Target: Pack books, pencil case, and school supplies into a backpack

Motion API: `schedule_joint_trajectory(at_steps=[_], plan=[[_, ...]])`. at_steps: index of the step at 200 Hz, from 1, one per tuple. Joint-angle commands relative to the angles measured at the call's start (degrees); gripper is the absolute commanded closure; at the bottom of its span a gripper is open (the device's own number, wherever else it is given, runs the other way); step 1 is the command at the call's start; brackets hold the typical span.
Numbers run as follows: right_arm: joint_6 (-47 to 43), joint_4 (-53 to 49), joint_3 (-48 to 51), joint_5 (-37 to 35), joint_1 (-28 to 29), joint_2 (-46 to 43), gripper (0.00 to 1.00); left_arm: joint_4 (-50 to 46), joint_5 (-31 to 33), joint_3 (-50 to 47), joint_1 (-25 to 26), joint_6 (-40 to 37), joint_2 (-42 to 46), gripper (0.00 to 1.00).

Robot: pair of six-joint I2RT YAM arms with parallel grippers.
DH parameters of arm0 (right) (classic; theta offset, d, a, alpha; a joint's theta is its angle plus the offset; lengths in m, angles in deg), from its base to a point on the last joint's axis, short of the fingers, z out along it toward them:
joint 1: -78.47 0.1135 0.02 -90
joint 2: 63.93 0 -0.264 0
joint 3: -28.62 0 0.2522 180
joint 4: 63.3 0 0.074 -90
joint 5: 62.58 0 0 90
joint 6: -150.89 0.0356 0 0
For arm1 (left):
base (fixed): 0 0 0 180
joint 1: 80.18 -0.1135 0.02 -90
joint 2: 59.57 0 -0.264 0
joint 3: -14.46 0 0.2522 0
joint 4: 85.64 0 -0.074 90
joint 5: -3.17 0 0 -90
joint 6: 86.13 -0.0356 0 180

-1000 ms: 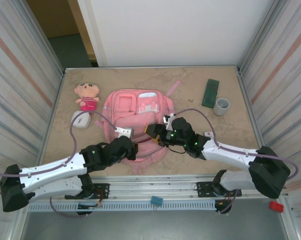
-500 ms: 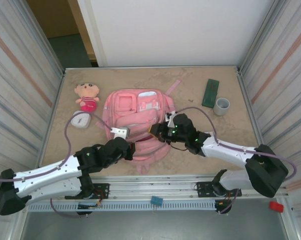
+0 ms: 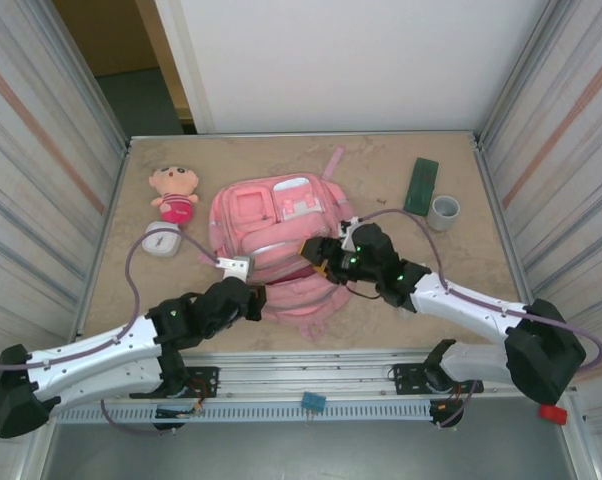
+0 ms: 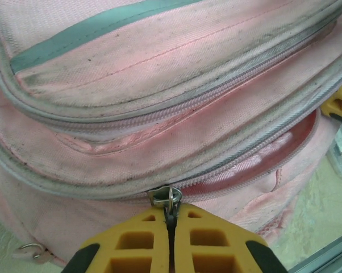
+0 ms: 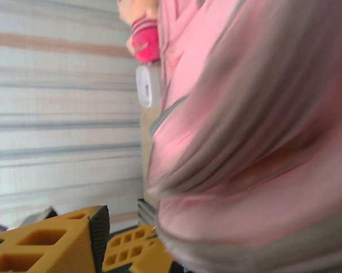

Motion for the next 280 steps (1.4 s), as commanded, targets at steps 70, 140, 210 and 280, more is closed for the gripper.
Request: schedule_joint_trajectory(at_steps=[70,140,210,280], plan=[[-0.3,3.6,-0.9,-4.1,0.6,4.8,0.81,2.5,1.0,1.4,-0.4,-0.7,0.4,1.0],[-5.8,-7.9,-3.1,4.5,-10.0,-1.5,0.66,8.0,0.6,-1.8,-0.6,-4.0,0.5,1.0],[3.1,5.3,-1.8,-8.6,4.4,6.3,0.38,14.7,-2.2,0.3,-1.5,-8.2,-3.2,1.0],[-0.5,3.8,-4.7,-10.8,6.5,9.2,0.87,9.0,2.0,-2.1,-4.8,-6.5,1.5,1.0]])
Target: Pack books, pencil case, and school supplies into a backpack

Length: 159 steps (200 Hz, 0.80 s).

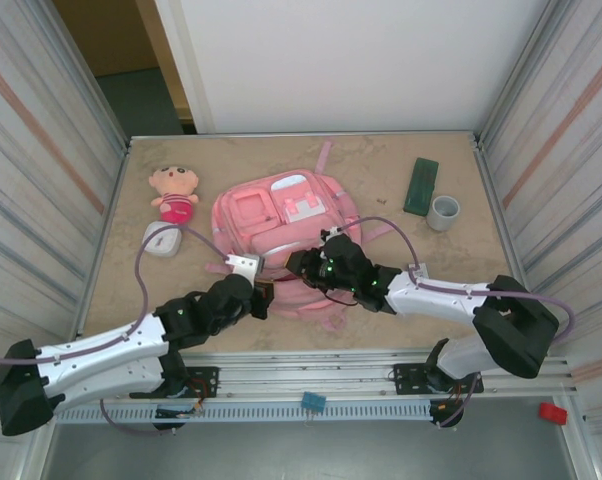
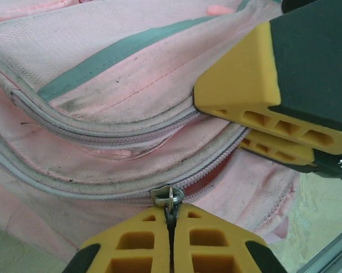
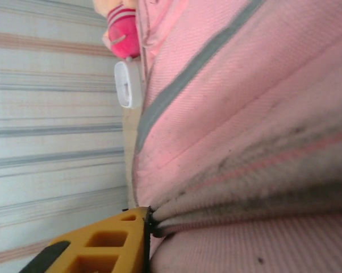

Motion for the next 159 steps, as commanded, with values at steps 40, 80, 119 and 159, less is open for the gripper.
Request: schedule_joint_trajectory(at_steps=[40,80,119,159], plan=[[-7.0,-7.6,-4.4,2.7,-2.9,-5.1,0.93,-1.6,-3.1,-2.1,-14.1,-0.9,5.2,1.0],[-14.1,-17.1,-11.4,8.9,-5.0,-8.4,0.93,-0.8,-6.5,-3.7,-24.4,-4.3,6.7,0.99],[-17.0,-21.1,-16.5,14.1,-5.8,-6.9,0.94,6.5,-10.9,-5.0,-33.3,-7.5,1.4,0.94],[-14.0,-16.8,-15.1,12.3,-6.1,-4.6,0.94,9.4,-14.6,-0.9,-36.5,-8.8,-4.7,0.77]])
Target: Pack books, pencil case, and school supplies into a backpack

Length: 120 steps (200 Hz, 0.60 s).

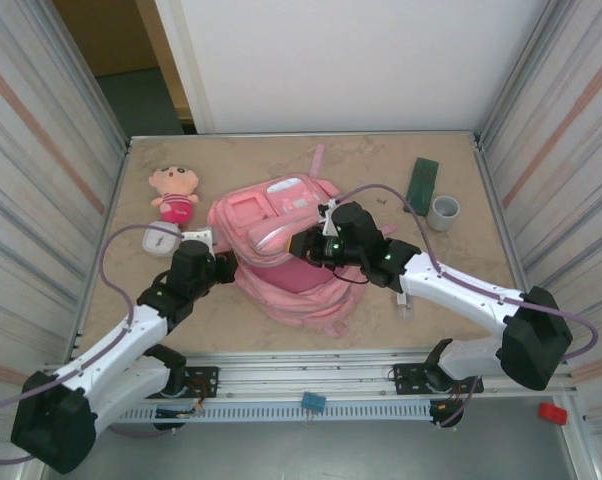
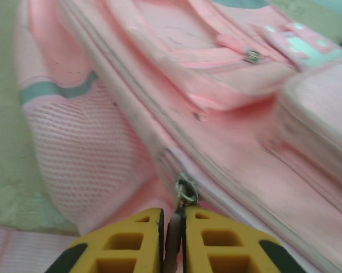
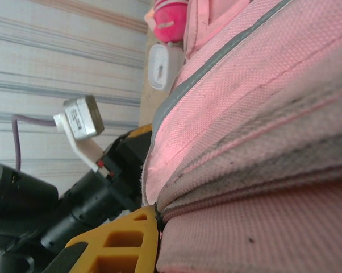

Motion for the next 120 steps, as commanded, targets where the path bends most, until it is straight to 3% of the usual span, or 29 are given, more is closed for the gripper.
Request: schedule_joint_trajectory(at_steps=[1,27,58,120], plan=[[-1.0,3.8,-1.2,1.4,-0.7,0.4,0.94,2.2,0.8,2.9,-1.4,-2.3,-1.7,0.76],[1.4,6.9,0.1,-2.9,-0.4,1.8,0.94,-0.6,0.2,5.6,-1.4,-2.1,-0.9,0.6],[5.8,12.3,2.7,-9.5,0.2,3.4,0.94,-7.2,-1.5,6.4,-1.4,2.0,5.1,0.47],[6.8,18.3,-2.2,-13.2,1.3,14.2,0.94,-21.6,-0.8,3.9,-1.4,11.4,23.3,0.43]])
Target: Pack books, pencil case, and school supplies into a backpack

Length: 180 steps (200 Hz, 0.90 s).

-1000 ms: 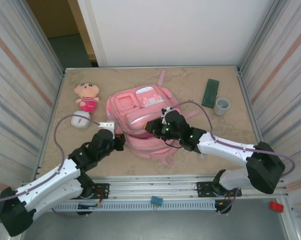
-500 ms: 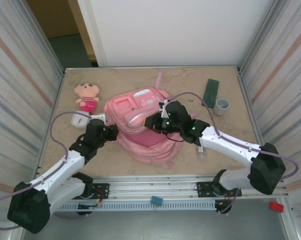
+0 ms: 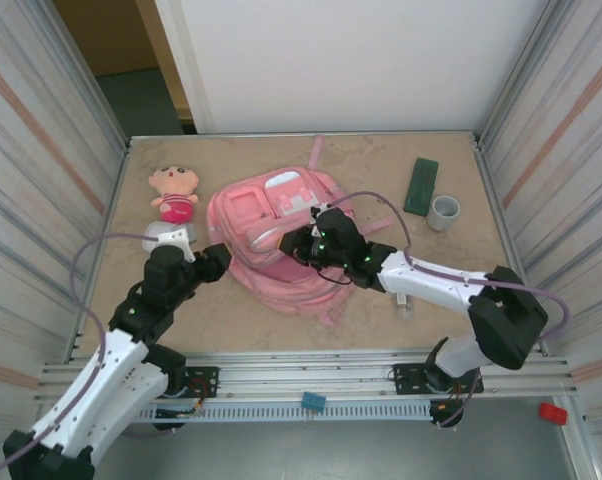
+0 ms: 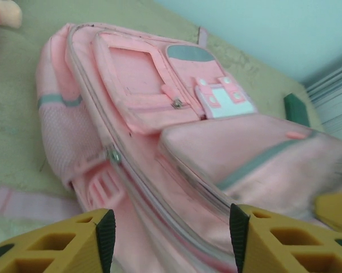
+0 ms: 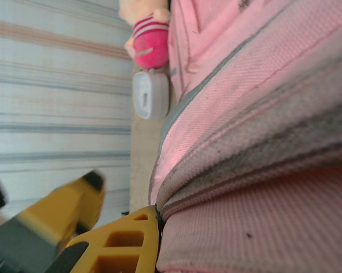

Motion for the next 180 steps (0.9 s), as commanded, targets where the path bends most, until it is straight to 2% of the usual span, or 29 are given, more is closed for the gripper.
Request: schedule_joint_trajectory(at_steps=[1,41,65,73,91,124,145,180], plan=[[1.3,6.0,-3.6,-6.0,-0.2,4.1,0.94,-8.1,0.2,-0.8,-0.3,5.0,5.0,0.43],[2.3,5.6,-6.9,-3.3,1.0,9.1,0.85,-10.7,-1.7,-1.6,-0.3,7.6,8.6,0.43],[0.8,1.2,-7.5,-1.6,1.8,8.3,0.69,-10.0,-3.5,-1.9,-0.3,9.5,8.2,0.43],[-0.1,-1.3,-7.6,-1.8,2.1,7.3,0.67,-9.4,-4.1,-2.0,-0.3,9.9,7.8,0.43],[-1.3,-4.7,-6.1,-3.2,2.9,4.7,0.76,-8.5,-4.4,-2.6,-0.3,9.5,7.0,0.42],[-1.3,-3.5,-3.5,-1.5,2.2,1.8,0.94,-7.5,1.5,-3.9,-0.3,3.8,5.2,0.42],[-4.1,-3.8,-3.5,1.6,1.3,0.4,0.97,-5.1,2.6,-4.0,-0.4,1.7,3.4,0.36],[-7.8,-8.0,-2.8,4.6,0.0,-3.7,0.99,-1.3,2.1,-3.5,-1.4,1.6,-0.6,0.33]])
